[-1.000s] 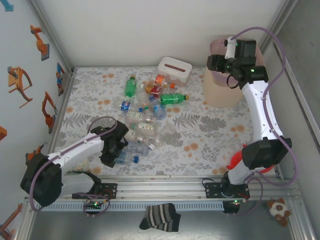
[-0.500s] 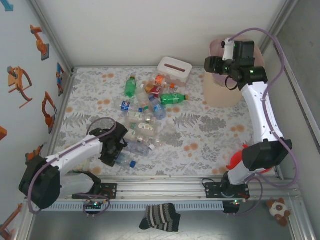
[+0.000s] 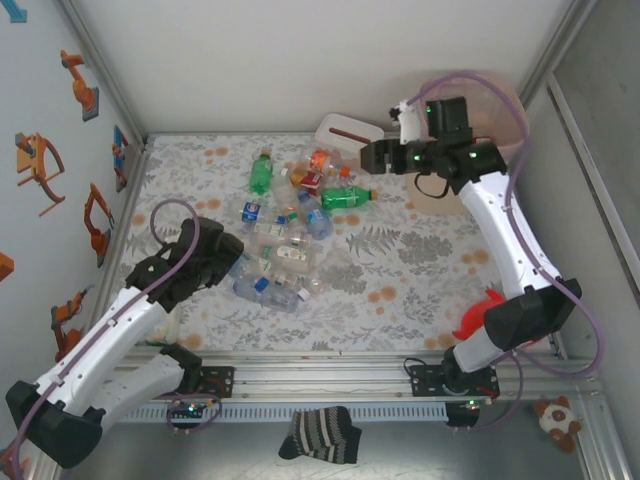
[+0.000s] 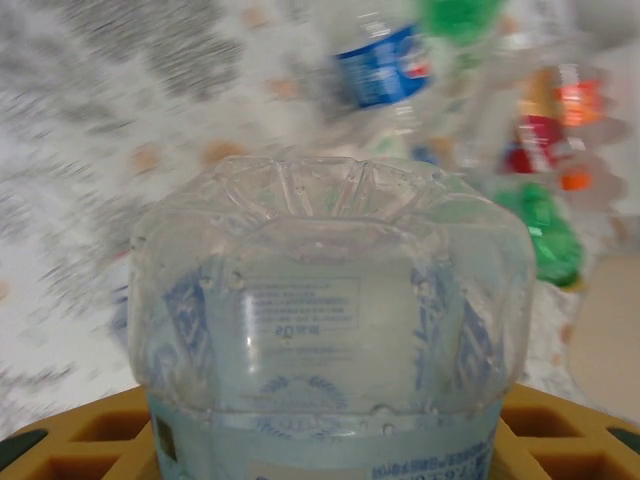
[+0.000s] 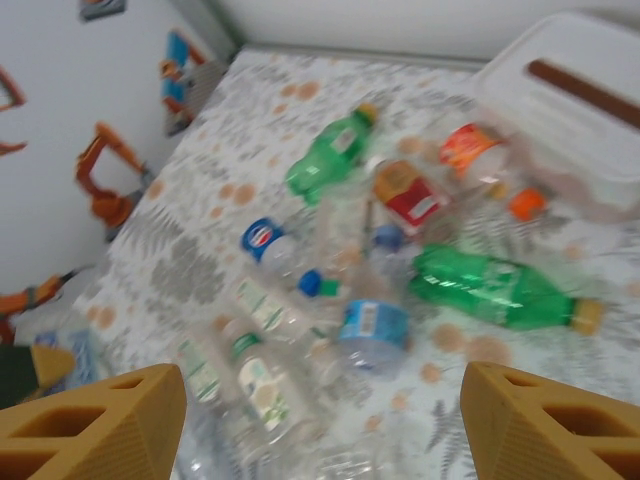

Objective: Put the plastic bottles in the bin

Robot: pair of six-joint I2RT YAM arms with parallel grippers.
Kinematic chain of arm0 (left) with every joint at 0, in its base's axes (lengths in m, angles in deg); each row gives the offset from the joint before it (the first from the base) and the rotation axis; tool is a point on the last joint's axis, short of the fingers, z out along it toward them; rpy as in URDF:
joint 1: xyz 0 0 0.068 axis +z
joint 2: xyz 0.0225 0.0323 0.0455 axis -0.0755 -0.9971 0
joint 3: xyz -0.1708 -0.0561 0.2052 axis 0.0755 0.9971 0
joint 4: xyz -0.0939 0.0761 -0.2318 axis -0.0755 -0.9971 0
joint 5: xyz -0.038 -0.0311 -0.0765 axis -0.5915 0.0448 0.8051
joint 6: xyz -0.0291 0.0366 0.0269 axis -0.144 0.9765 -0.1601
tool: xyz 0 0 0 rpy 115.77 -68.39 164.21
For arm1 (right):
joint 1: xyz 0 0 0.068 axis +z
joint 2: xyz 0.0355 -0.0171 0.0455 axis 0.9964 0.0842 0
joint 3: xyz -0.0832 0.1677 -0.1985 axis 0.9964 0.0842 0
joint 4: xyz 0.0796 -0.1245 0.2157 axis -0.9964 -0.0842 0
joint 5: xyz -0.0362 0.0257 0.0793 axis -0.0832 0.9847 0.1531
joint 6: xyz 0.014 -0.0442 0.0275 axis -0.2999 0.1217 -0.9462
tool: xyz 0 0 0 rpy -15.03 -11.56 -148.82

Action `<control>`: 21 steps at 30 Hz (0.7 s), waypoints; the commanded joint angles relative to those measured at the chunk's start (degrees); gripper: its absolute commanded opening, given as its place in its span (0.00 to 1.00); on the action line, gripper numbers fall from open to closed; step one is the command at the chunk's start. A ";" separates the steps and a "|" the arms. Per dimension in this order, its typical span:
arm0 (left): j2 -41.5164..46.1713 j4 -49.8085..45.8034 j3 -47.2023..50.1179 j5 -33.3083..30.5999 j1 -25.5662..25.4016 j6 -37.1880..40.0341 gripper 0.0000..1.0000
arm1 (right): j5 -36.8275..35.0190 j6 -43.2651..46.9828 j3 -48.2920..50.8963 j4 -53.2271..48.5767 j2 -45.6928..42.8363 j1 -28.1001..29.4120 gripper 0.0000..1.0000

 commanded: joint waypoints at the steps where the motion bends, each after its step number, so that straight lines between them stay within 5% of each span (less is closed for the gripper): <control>1: -1.60 9.68 -3.81 2.45 0.71 13.58 0.50 | 3.31 -2.19 1.84 2.59 -1.46 3.65 0.72; 10: -10.14 26.42 -9.13 9.31 0.80 17.85 0.47 | 1.95 -7.83 5.92 13.38 -0.35 13.90 0.72; 21: -22.24 32.93 -19.06 19.20 0.89 15.52 0.44 | -2.96 0.42 9.78 21.71 0.47 19.05 0.77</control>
